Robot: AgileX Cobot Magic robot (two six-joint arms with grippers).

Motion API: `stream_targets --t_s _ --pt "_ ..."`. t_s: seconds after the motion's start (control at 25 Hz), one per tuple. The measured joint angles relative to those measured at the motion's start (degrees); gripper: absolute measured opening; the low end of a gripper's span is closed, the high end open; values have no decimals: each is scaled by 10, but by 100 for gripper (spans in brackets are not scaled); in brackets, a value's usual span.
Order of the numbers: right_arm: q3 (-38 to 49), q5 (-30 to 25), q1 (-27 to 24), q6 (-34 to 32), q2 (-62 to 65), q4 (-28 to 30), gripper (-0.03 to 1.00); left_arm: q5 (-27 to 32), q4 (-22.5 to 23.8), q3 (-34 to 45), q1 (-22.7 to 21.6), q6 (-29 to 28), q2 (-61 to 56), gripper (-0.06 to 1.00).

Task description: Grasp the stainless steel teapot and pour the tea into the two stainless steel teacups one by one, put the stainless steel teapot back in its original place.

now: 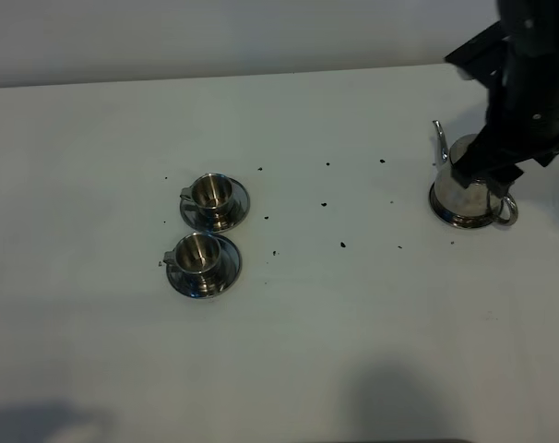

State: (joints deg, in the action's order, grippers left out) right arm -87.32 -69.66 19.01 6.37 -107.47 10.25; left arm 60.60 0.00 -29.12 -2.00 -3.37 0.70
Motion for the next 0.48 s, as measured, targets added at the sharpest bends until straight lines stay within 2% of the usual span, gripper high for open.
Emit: stream_targets --t_s 0.2,0.48 --pt "0 17 -29 12 0 -25 54 0 0 0 0 0 0 37" --pt "0 34 -32 35 -27 -40 54 0 0 0 0 0 0 36"
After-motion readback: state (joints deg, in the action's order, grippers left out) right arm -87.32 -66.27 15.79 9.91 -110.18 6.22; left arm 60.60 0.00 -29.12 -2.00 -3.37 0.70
